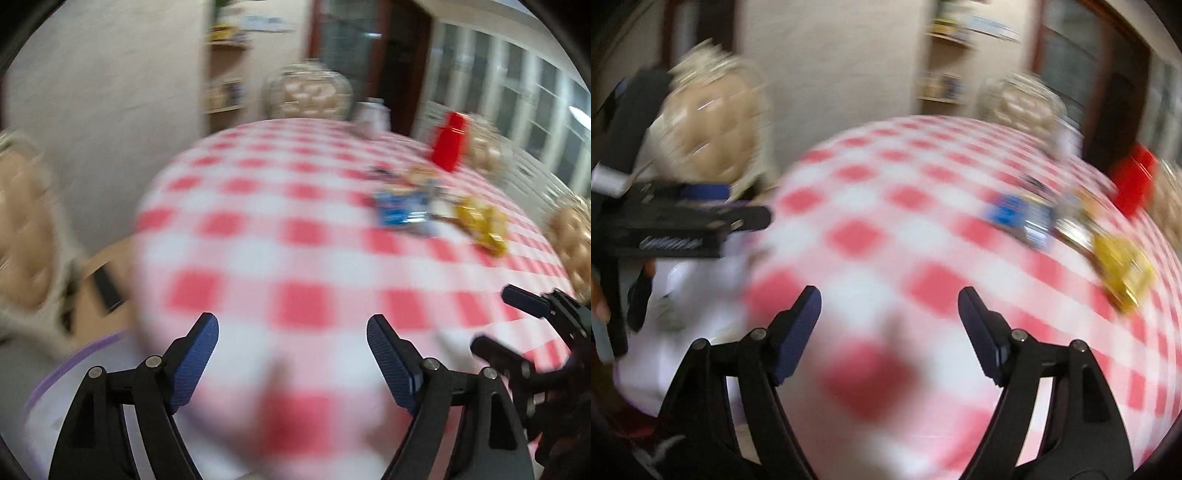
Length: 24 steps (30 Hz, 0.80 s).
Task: Organize snacks
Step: 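Grasp the blue-and-clear bag with the left tool while the right tool grasps a yellow biscuit pack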
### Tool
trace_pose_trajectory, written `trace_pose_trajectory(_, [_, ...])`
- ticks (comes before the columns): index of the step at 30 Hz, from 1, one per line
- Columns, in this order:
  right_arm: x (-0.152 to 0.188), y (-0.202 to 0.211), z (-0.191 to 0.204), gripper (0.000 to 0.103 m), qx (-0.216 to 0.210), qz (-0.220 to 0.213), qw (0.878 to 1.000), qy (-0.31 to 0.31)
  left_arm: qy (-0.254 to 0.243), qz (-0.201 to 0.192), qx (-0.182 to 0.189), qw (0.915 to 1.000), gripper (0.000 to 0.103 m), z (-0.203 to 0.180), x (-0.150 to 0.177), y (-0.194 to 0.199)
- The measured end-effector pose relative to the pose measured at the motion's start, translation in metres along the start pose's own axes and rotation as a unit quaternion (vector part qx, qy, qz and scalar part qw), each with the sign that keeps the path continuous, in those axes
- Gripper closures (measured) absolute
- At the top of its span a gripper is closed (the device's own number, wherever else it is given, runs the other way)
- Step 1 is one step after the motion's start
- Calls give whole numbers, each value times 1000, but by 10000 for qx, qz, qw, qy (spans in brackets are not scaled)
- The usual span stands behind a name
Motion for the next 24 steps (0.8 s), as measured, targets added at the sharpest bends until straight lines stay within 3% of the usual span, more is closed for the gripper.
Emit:
trace_pose_trajectory(3, [8, -5, -89, 24, 311, 158, 9945, -986, -216, 18, 302, 9993, 19, -60, -20, -44])
trace_pose_trajectory(5, [19, -8, -149, 24, 474, 249, 9840, -1700, -100, 205, 516, 9984, 19, -94, -26, -75])
trace_pose_trajectory(8, [31, -9, -226, 24, 754, 216, 9617, -2628, 26, 248, 590, 9979, 19, -123, -32, -103])
trace_pose_trajectory(11, [33, -19, -279, 24, 725, 118, 9367, -3423, 0, 116, 527, 9985, 19, -144, -38, -120])
trace_pose_trajectory(13, [27, -31, -297, 24, 712, 124, 9283, -3648, 1, 271, 427, 9987, 19, -153, -39, -135])
trace_pose_trajectory(17, [-4, -61, -304, 24, 658, 23, 9277, -3674, 277, 207, 328, 9989, 19, -147, -48, -143])
trace_pose_trajectory(21, [-15, -100, -306, 24, 1180, 290, 9257, -3581, 833, 194, 316, 9958, 19, -128, -50, -146])
trace_pose_trajectory(24, [-15, -113, -307, 26, 1717, 476, 9379, -2978, 1323, 84, 290, 9908, 19, -109, -54, -146])
Point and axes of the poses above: each gripper's, at about its wrist camera, not at the fingertips, and y roughly against the way its jaws point, z to its left, x to its underside, the point moved 9 cm from there along -y, roughly the way its jaws point, and after that the axes turned 2 degrees about -z, right-handed, at the moved point
